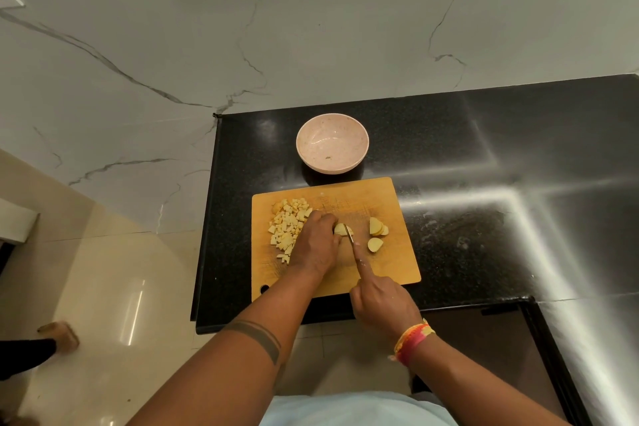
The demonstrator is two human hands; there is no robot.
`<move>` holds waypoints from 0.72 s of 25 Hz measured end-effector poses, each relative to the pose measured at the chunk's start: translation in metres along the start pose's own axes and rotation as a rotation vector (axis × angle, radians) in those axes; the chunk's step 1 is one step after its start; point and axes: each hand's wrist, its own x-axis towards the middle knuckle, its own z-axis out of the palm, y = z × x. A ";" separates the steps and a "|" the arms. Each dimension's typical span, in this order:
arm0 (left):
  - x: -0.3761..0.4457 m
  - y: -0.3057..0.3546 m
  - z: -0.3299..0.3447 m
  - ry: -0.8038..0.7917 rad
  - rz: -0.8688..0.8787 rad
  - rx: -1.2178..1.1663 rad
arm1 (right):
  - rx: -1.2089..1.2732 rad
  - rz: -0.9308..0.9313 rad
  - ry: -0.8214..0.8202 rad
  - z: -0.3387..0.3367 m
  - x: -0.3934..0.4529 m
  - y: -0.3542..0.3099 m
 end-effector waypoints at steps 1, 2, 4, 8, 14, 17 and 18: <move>0.000 0.000 0.000 0.006 -0.005 -0.003 | -0.005 0.000 0.002 0.000 0.005 -0.004; 0.000 0.001 -0.001 0.010 -0.007 0.002 | -0.007 0.002 0.003 -0.001 0.010 -0.007; 0.001 0.002 -0.001 0.014 -0.009 0.003 | -0.010 0.003 0.015 -0.002 0.018 -0.010; 0.002 0.002 0.000 0.018 -0.005 0.009 | -0.049 -0.007 0.001 -0.002 0.025 -0.011; 0.003 0.004 0.002 0.035 -0.013 0.012 | -0.055 -0.005 -0.047 0.012 0.000 -0.002; 0.003 0.002 0.002 0.041 -0.017 0.001 | -0.037 0.005 -0.054 0.013 -0.014 0.008; 0.003 0.003 0.001 0.041 -0.020 -0.007 | -0.024 0.002 -0.048 0.011 -0.015 0.010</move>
